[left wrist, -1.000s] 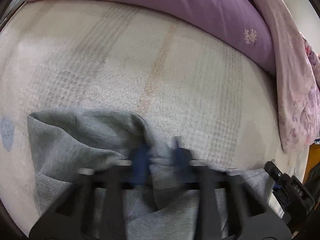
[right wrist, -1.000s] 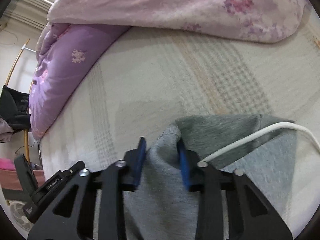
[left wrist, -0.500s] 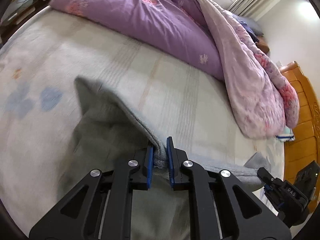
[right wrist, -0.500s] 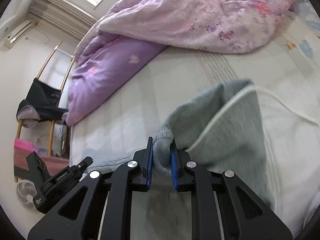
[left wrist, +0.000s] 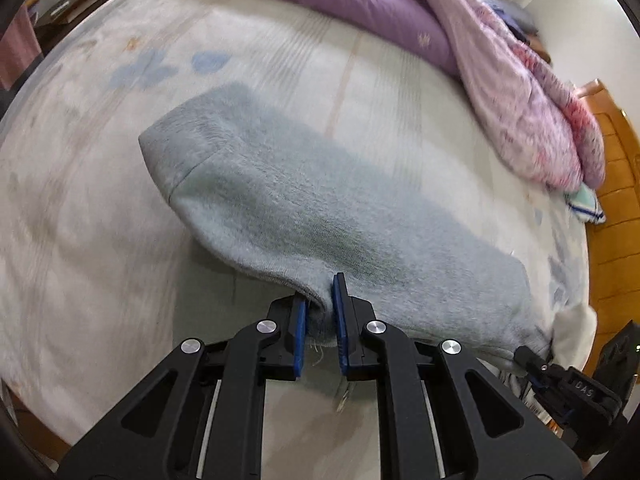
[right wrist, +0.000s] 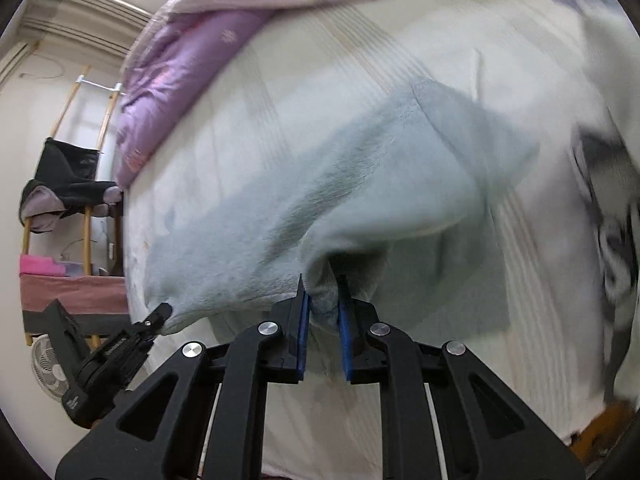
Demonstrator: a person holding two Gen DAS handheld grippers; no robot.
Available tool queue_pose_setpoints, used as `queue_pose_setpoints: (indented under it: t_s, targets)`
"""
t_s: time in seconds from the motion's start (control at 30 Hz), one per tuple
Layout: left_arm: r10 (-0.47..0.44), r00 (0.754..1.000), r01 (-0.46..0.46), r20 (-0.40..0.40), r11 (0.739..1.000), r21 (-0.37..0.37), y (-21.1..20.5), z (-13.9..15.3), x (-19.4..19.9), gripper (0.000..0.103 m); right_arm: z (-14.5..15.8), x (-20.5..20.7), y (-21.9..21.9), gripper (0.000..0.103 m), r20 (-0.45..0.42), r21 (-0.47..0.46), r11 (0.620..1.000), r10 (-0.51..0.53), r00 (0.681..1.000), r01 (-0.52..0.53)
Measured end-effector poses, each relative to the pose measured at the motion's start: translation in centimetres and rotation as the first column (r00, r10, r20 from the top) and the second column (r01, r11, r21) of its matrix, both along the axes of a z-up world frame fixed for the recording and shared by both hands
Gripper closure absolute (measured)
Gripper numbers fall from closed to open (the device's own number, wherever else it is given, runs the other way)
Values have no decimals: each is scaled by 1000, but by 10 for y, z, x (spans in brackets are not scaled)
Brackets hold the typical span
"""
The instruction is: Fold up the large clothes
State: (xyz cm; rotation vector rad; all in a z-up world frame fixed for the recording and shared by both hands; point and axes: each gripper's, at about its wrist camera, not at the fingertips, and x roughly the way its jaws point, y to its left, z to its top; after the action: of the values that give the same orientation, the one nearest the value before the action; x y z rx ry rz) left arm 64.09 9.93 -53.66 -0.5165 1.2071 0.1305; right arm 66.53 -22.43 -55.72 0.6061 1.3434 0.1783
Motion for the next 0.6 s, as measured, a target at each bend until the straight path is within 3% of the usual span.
queue_pose_setpoints:
  t_s: [0.3,0.4,0.5,0.6]
  targets:
    - [40,984,-37,-175,999,21,-4,-86,-62,94,-72,-45,-3,91,-141,-98,995,-5,990,-9]
    - [31,982,-31,-187,1000,3,-4,-100,-68,94,-94,-46,0,89,-188,-113,993,10,982,-32]
    - [31,986,-37,-165,999,-32,1,-96,-68,92,-90,-39,7,83,-211,-123,991,28,977,-55]
    - [42,989,-53,-142,996,-77,11,-87,-73,79,-65,-40,11,78,-191,-131,988,55,980,-81]
